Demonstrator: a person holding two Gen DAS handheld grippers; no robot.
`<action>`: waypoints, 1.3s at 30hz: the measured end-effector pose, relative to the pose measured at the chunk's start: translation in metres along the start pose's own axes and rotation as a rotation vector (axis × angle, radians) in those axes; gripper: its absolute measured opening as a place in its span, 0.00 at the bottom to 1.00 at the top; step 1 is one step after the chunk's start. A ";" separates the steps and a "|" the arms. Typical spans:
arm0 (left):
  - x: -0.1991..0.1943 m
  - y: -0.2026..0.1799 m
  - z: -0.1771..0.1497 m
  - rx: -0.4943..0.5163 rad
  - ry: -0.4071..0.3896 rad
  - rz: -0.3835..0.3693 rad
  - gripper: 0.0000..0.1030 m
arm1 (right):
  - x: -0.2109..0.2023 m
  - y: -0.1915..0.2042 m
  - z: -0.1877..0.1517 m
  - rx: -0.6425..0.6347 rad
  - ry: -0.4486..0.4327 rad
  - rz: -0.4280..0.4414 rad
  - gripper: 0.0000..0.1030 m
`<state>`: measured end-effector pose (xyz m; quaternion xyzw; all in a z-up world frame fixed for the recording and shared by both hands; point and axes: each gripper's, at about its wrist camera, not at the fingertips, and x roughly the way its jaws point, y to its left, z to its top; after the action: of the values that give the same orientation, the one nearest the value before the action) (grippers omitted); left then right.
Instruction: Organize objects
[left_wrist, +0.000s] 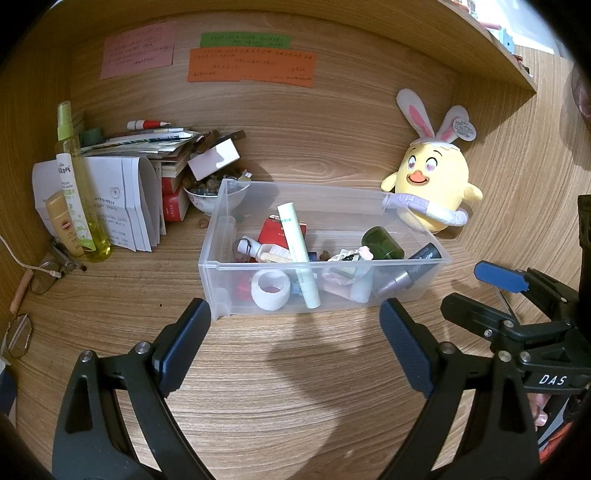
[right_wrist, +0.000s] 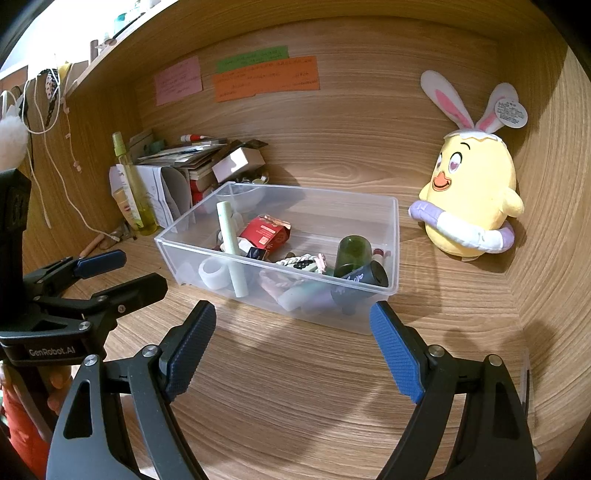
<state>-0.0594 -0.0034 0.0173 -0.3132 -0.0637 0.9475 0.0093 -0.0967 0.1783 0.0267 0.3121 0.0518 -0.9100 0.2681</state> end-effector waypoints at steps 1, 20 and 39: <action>0.000 0.000 0.000 0.000 0.000 0.000 0.91 | 0.000 0.000 0.000 0.000 0.000 -0.001 0.81; -0.003 -0.003 -0.002 0.012 -0.016 0.004 0.91 | 0.000 0.000 0.001 0.004 0.003 0.003 0.81; 0.002 -0.003 -0.001 0.002 0.000 -0.002 0.91 | 0.004 -0.003 0.000 0.006 0.008 0.007 0.81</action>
<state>-0.0599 -0.0003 0.0158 -0.3133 -0.0632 0.9475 0.0106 -0.1009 0.1791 0.0242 0.3168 0.0488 -0.9079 0.2702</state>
